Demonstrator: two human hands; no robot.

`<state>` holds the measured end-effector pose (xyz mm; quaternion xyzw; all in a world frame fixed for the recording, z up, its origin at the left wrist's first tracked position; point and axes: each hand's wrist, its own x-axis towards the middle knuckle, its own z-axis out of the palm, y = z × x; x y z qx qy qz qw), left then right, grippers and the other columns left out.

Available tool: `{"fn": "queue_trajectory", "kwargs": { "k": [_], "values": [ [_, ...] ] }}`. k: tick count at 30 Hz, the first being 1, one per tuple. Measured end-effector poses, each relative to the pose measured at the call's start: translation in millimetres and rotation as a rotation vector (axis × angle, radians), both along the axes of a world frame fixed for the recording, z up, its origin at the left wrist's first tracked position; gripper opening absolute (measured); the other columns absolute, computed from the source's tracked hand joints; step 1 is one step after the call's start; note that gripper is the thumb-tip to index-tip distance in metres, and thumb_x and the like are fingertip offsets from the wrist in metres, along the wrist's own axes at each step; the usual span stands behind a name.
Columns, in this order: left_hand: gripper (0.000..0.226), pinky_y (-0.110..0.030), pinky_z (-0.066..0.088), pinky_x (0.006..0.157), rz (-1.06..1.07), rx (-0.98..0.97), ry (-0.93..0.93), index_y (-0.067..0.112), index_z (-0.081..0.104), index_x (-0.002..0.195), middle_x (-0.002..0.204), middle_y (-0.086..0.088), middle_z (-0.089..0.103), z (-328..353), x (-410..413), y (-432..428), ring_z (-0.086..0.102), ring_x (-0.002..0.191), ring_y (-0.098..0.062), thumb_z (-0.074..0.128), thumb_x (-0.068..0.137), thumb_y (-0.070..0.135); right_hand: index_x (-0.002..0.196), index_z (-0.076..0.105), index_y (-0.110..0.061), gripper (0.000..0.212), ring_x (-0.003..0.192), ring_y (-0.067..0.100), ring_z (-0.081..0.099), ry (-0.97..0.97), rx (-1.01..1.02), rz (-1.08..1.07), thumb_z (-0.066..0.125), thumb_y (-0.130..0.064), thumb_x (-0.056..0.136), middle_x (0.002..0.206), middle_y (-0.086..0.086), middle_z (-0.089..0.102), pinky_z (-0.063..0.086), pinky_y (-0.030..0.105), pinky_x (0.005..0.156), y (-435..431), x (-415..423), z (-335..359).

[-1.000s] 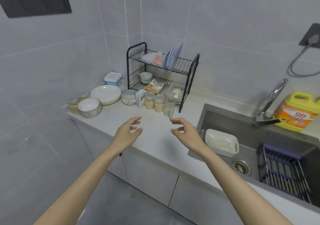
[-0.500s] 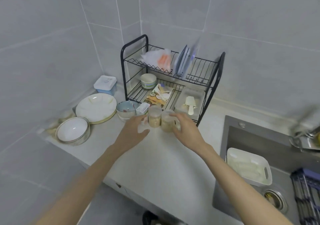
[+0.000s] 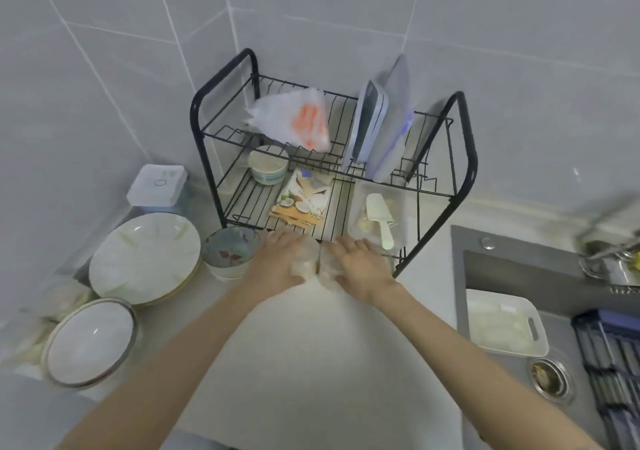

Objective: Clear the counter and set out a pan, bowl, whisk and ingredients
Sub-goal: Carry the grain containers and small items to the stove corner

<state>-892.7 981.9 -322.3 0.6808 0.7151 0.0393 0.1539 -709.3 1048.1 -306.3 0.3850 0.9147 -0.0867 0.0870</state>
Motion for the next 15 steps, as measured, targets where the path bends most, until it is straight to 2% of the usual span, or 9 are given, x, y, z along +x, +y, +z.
{"fn": "queue_trajectory", "kwargs": {
  "k": [5,8,10,12,14,15],
  "values": [
    [0.078,-0.034,0.010,0.117,-0.071,0.092,-0.083,0.022,0.031,0.146,0.142,-0.002,0.040,-4.7,-12.7,13.3,0.030,0.135,-0.022,0.072,0.079,0.028,0.147,0.029,-0.021,0.070,0.137,0.027,0.029,0.021,0.004,-0.061,0.062,-0.020,0.085,0.140,0.010,0.040,-0.002,0.039,0.120,2.1,-11.7,-4.2],
    [0.078,-0.034,0.006,0.119,-0.123,0.116,-0.101,0.021,0.036,0.143,0.141,-0.001,0.043,-5.7,-19.2,15.2,0.032,0.135,-0.021,0.075,0.076,0.027,0.145,0.033,-0.017,0.070,0.135,0.026,0.032,0.000,0.032,-0.087,0.065,-0.022,0.083,0.136,0.011,0.043,-0.006,0.036,0.119,-7.1,-17.4,0.3],
    [0.078,-0.035,0.004,0.119,-0.142,0.125,-0.122,0.020,0.038,0.142,0.140,-0.001,0.043,-6.0,-22.2,13.8,0.031,0.135,-0.021,0.076,0.074,0.026,0.143,0.035,-0.011,0.066,0.134,0.026,0.032,-0.028,0.034,-0.090,0.063,-0.024,0.084,0.136,0.012,0.043,-0.004,0.036,0.120,-15.0,-19.4,2.8],
    [0.074,-0.038,0.010,0.119,-0.164,0.141,-0.160,0.019,0.043,0.137,0.134,-0.002,0.045,-5.3,-24.9,10.1,0.033,0.133,-0.023,0.078,0.071,0.024,0.141,0.037,-0.010,0.064,0.134,0.027,0.032,-0.023,0.012,-0.111,0.064,-0.025,0.084,0.137,0.011,0.043,0.002,0.035,0.120,-23.6,-19.9,4.7],
    [0.069,-0.039,0.016,0.117,-0.178,0.180,-0.212,0.020,0.049,0.130,0.126,-0.002,0.048,-5.4,-27.1,5.0,0.037,0.128,-0.027,0.078,0.069,0.022,0.142,0.037,-0.015,0.066,0.134,0.026,0.031,0.021,-0.013,-0.155,0.066,-0.027,0.083,0.138,0.008,0.043,0.016,0.030,0.117,-33.7,-17.0,7.3],
    [0.067,-0.037,0.015,0.118,-0.174,0.192,-0.239,0.020,0.049,0.129,0.124,-0.002,0.048,-5.2,-27.8,1.9,0.038,0.127,-0.027,0.078,0.068,0.022,0.142,0.037,-0.018,0.066,0.133,0.024,0.031,0.054,-0.022,-0.183,0.066,-0.028,0.084,0.138,0.006,0.042,0.025,0.028,0.110,-39.6,-14.9,10.4]
  ]
}}
